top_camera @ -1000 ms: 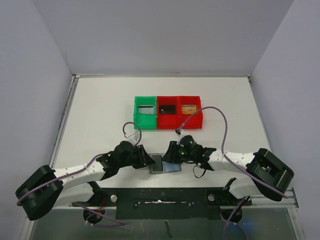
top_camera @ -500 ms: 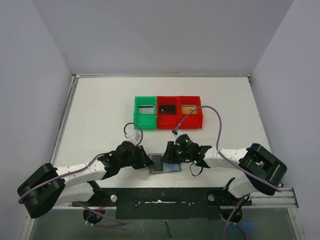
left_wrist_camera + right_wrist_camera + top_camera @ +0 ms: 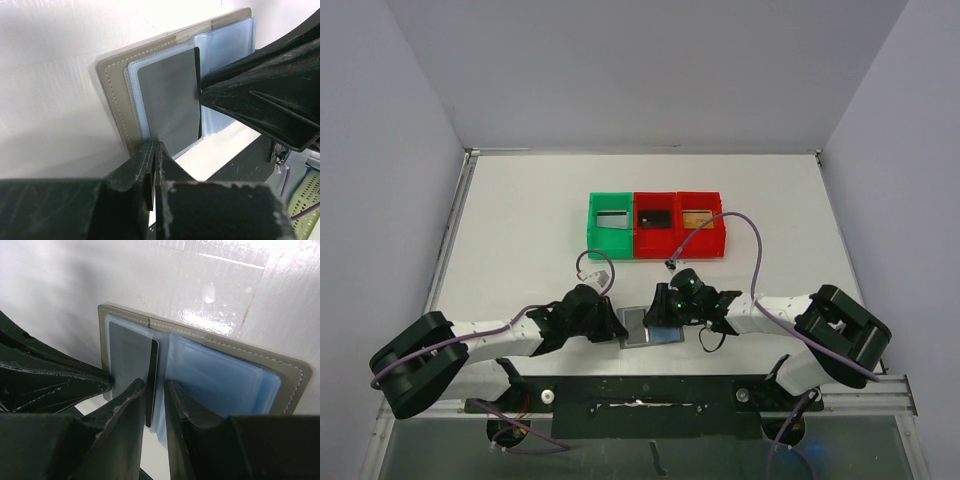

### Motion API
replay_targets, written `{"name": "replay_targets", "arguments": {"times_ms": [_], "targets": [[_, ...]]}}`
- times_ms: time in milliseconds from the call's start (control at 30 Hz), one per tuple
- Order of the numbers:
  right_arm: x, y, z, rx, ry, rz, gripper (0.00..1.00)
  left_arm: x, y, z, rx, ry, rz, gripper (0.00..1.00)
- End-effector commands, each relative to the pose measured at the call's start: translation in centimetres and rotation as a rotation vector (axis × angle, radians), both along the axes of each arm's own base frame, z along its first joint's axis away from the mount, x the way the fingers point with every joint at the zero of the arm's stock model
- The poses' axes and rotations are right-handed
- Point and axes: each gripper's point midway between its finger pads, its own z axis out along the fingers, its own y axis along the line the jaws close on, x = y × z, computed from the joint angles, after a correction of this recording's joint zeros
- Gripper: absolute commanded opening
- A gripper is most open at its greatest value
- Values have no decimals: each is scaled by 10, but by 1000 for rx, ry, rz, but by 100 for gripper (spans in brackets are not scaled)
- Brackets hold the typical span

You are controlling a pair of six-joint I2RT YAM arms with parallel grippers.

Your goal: Take the credit cards out of the card holder

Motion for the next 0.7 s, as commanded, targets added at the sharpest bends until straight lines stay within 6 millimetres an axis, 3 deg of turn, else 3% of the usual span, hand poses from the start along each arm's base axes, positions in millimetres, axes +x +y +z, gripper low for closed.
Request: {"name": "replay_targets", "arguments": {"times_ms": [0,233,400,667], "targets": [[5,6,5,17,-7,-15,24,13,-10,15,-24,-64,4,1],[2,16,4,79,18,2,15,10,-9,12,-19,-55,-4,1],[5,14,9,114,18,-2,0,9,-8,13,-18,-56,-4,1],[10,-7,14,152,17,-24,0,10,-6,12,-7,-57,8,1]]}}
